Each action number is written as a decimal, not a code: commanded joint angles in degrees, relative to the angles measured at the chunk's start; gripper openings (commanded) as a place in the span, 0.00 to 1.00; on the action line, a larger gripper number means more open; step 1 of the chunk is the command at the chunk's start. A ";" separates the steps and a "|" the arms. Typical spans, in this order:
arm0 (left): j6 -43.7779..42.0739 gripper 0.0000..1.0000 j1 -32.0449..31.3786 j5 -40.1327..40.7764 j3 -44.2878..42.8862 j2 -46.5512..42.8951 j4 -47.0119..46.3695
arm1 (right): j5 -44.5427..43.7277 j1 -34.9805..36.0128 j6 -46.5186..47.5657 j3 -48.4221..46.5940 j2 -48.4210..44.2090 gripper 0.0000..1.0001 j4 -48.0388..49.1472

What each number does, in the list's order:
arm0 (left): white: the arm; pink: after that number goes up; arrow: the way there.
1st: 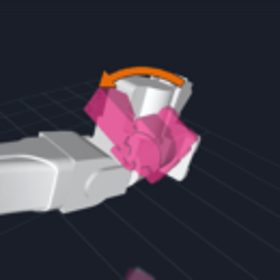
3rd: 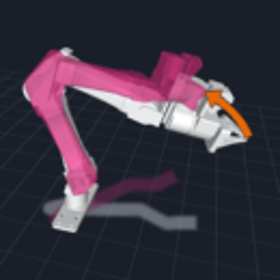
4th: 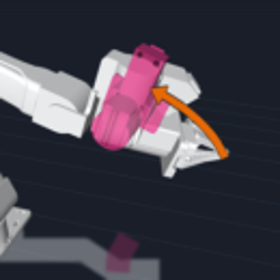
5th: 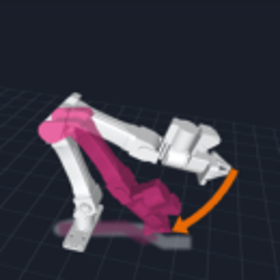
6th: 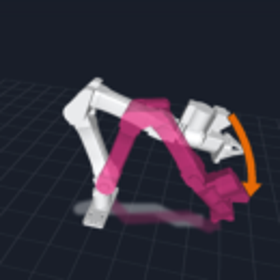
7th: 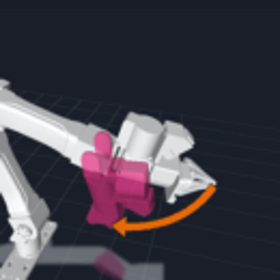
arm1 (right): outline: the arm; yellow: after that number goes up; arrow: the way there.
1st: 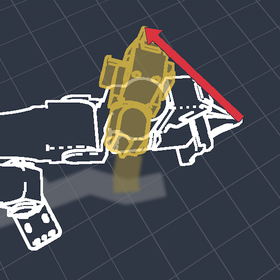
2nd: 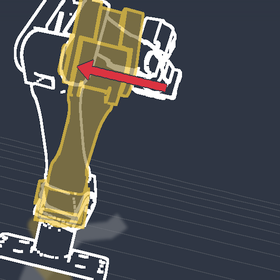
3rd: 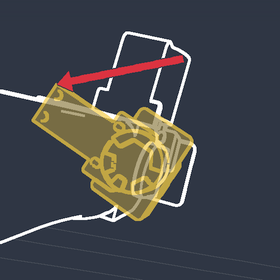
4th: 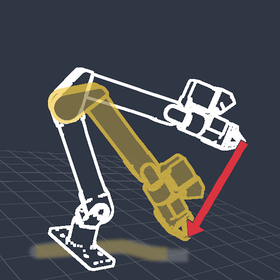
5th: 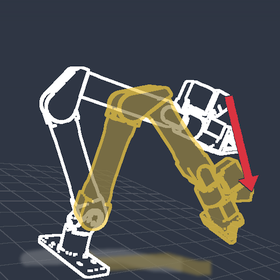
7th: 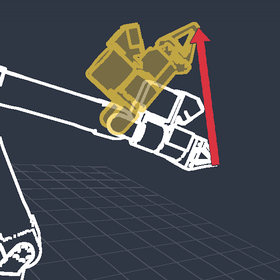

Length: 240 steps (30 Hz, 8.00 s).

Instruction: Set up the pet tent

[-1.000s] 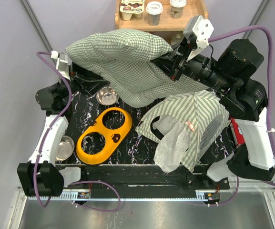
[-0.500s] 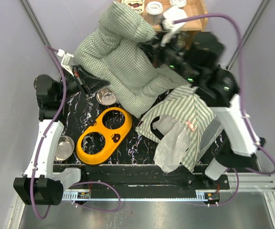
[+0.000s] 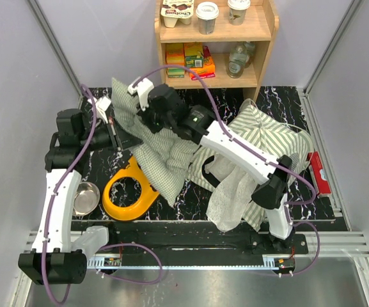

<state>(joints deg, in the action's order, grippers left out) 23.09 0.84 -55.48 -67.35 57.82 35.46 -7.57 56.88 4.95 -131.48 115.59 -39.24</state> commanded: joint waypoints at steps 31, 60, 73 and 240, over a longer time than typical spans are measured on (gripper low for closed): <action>0.11 0.00 2.32 4.78 22.01 3.09 -17.45 | 35.54 2.35 -16.47 47.46 -5.55 0.68 37.42; -6.54 0.26 2.67 8.72 8.13 3.70 -6.30 | 24.27 4.56 -4.59 47.28 -3.00 0.00 26.94; -31.79 0.80 4.87 25.16 -15.17 2.99 3.39 | 39.02 4.20 -1.70 46.05 -18.72 0.00 17.37; -37.85 0.00 -0.93 22.88 -2.70 -7.72 17.27 | -6.48 -5.20 -26.13 42.98 -21.03 0.00 25.89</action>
<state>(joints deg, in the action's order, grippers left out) -11.64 0.34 -29.28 -69.32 51.79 48.14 -2.17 54.76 -19.90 -84.93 95.96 -23.31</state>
